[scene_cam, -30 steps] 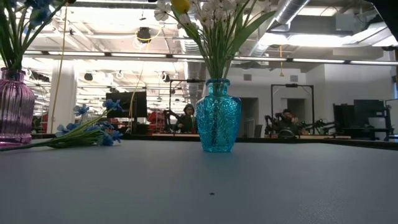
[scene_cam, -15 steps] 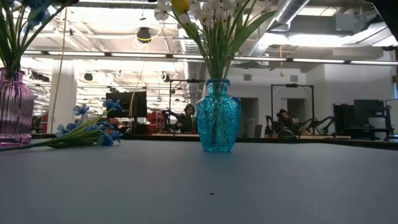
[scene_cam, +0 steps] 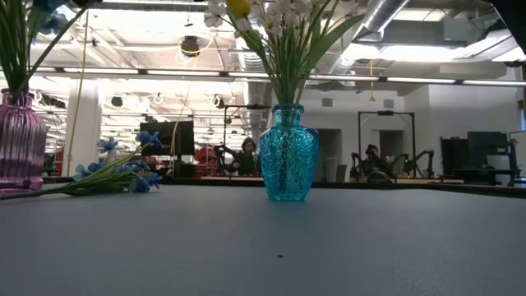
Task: Sort flowers into vase by color
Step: Put the red tulip into the purple vase
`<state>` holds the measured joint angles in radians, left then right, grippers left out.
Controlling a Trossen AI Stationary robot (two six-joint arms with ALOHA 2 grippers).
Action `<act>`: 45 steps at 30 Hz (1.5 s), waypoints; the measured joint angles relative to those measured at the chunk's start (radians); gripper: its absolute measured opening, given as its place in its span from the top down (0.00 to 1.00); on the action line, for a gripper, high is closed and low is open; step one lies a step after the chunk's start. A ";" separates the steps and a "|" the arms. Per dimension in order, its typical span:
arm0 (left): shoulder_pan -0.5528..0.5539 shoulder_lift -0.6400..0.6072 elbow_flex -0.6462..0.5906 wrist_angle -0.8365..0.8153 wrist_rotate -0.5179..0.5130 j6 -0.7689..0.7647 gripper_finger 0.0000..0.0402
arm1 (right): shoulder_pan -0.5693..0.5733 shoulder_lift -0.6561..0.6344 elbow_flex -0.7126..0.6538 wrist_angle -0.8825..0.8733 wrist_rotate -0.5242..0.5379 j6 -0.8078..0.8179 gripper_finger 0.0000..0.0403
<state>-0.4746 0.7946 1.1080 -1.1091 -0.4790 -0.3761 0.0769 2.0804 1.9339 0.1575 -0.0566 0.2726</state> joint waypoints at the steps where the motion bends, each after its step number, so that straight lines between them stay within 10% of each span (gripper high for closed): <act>1: -0.009 -0.006 0.000 0.000 -0.010 -0.005 1.00 | 0.000 0.000 0.000 0.000 0.000 0.000 0.37; 45: -0.191 -0.157 -0.174 0.127 -0.107 -0.107 1.00 | -0.007 0.000 0.000 0.001 -0.026 0.026 0.37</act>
<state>-0.6655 0.6378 0.9339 -0.9818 -0.5864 -0.4827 0.0700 2.0804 1.9339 0.1581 -0.0829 0.2983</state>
